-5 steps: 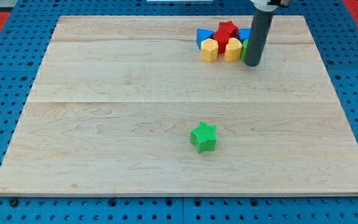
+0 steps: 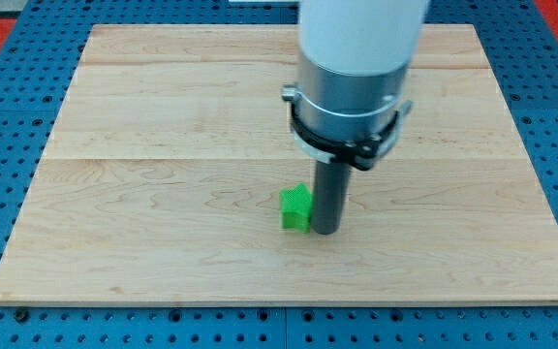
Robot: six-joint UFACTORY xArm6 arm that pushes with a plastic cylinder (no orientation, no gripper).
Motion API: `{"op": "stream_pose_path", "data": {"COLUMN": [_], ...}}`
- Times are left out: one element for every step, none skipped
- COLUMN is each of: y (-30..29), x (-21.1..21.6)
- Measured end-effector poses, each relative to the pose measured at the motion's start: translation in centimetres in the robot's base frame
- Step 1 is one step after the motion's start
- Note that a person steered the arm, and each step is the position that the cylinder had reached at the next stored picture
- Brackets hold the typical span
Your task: Move the green star towards the center left of the board
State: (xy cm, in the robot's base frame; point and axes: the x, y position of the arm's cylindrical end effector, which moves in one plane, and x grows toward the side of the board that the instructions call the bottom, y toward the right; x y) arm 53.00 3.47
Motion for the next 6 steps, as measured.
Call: {"op": "stream_pose_path", "data": {"y": [-2.0,-4.9,-7.0,-7.7,-9.4,-13.3], "x": [-1.7,-3.2,-8.2,-6.3,-3.1,-7.8]}}
